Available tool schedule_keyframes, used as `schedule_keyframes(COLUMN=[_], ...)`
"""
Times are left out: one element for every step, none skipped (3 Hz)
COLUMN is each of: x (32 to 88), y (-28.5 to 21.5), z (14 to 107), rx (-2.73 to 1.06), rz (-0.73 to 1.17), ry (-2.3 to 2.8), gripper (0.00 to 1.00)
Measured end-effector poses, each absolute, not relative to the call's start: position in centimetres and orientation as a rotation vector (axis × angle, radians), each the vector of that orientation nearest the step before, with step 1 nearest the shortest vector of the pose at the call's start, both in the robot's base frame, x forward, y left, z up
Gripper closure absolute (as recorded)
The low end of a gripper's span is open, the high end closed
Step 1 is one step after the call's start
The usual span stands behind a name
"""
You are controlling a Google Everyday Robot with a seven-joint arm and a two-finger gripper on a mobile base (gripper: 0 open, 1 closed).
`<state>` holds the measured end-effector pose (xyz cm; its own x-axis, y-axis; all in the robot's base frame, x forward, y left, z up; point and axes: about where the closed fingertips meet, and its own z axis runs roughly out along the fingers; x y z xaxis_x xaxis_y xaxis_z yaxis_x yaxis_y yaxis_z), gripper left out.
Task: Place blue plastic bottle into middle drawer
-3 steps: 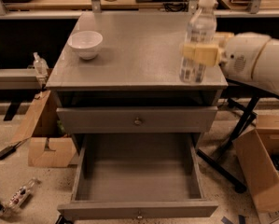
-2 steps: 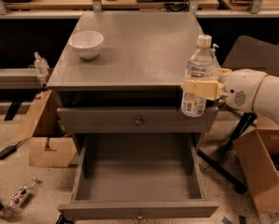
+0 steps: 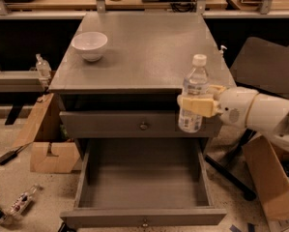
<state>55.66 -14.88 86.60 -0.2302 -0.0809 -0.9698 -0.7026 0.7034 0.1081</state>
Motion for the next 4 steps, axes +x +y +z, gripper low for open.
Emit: schedule_keyframes(x=[55.4,55.7,55.4,55.4], y=[-13.2,-10.0,-8.3,-8.3], z=[80.7,75.9,70.5,70.5], rx=[-0.645,-0.731,-0.782,-0.782], rz=[0.696,0.719,0.756,0.757], ry=[1.681,1.555,1.500,1.500], gripper=[1.00,1.00,1.00,1.00])
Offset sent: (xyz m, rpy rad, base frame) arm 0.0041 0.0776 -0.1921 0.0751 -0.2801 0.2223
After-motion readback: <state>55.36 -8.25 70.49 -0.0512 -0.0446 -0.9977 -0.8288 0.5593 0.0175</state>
